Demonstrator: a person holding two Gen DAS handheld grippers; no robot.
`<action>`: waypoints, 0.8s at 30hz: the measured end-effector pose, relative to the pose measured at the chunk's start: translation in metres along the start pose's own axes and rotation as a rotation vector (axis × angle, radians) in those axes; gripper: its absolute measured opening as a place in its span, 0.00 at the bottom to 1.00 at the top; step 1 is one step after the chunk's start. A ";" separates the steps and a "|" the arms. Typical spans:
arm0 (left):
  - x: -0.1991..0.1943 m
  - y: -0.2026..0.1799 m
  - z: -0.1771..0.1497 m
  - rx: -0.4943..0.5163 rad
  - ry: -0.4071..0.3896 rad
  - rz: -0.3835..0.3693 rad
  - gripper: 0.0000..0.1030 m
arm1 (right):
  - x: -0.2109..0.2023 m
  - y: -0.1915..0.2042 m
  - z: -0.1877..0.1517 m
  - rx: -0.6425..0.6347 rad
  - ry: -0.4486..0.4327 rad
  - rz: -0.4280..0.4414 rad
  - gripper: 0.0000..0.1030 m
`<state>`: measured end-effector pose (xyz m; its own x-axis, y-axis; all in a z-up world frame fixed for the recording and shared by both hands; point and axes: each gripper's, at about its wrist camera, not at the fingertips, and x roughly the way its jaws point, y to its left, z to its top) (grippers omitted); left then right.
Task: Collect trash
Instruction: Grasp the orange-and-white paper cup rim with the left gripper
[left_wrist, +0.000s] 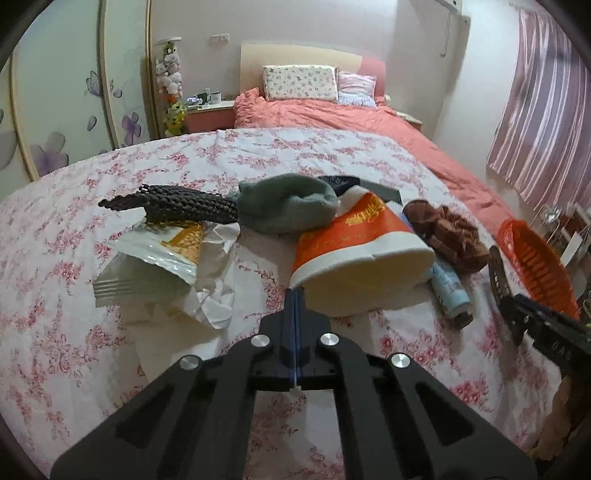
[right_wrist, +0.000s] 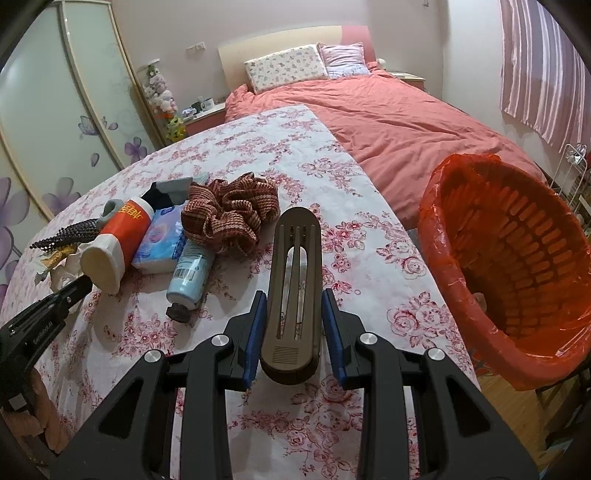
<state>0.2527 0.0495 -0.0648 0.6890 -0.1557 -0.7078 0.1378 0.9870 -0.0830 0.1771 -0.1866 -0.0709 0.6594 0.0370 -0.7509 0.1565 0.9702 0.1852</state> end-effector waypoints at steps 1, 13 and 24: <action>-0.002 0.001 0.000 -0.004 -0.009 -0.004 0.01 | -0.001 0.000 0.000 0.000 -0.002 0.000 0.30; -0.022 -0.003 -0.004 0.013 -0.064 -0.024 0.05 | -0.009 -0.001 -0.001 0.004 -0.013 0.010 0.30; -0.008 -0.025 0.005 0.085 -0.050 0.024 0.33 | -0.004 -0.008 0.000 0.031 0.007 0.022 0.30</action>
<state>0.2473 0.0255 -0.0532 0.7270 -0.1365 -0.6729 0.1798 0.9837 -0.0052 0.1732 -0.1944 -0.0698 0.6575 0.0600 -0.7511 0.1648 0.9612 0.2211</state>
